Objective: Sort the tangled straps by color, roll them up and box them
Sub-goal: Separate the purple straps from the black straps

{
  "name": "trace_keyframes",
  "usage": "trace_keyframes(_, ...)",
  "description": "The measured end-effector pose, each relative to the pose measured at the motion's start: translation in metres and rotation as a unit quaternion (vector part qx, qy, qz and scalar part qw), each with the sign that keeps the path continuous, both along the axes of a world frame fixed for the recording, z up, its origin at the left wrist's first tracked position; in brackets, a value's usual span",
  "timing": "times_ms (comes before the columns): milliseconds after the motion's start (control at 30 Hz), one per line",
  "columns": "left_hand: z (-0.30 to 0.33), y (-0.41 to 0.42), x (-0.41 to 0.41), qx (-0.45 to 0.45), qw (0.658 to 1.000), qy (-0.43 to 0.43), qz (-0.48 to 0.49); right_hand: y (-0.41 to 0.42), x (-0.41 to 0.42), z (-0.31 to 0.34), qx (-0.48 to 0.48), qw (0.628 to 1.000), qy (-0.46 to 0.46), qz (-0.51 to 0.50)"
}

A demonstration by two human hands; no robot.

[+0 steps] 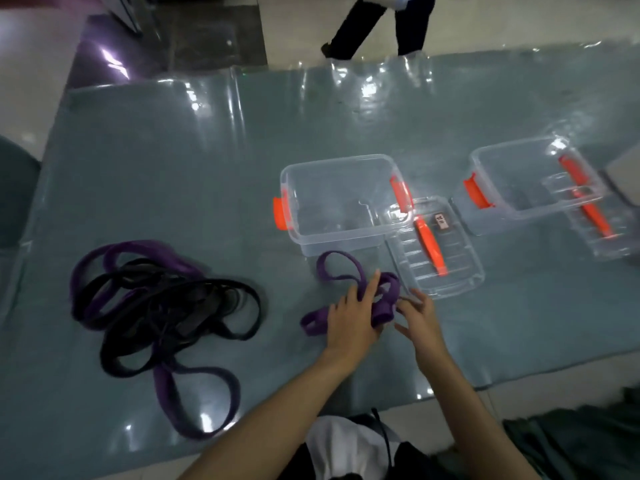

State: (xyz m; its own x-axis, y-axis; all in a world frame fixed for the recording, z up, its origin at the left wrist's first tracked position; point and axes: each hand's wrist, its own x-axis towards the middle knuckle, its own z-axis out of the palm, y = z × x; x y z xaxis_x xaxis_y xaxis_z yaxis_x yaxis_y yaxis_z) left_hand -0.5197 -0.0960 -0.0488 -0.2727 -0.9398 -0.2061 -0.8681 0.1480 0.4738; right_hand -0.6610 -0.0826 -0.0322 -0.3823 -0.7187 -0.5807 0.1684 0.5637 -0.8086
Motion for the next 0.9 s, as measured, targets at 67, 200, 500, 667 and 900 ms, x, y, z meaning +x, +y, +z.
trace_keyframes(67,-0.017,-0.002,-0.007,0.027,0.997,-0.063,-0.033,0.0,-0.012,-0.008,-0.007,0.994,0.102,0.035)
trace_keyframes(200,-0.032,-0.012,-0.01,0.054,0.99,-0.12,-0.058,-0.001,-0.026,-0.02,-0.056,0.958,0.216,0.18)
trace_keyframes(500,-0.02,-0.01,0.029,0.089,0.987,-0.075,-0.115,-0.014,-0.02,-0.024,-0.02,0.917,0.282,0.28)
trace_keyframes(667,-0.014,0.007,0.082,0.054,0.983,-0.141,-0.109,-0.007,-0.004,-0.02,-0.042,0.85,0.422,0.312)
trace_keyframes(900,-0.011,0.03,0.186,0.003,0.98,-0.183,-0.078,0.012,0.076,-0.013,-0.069,0.774,0.526,0.345)
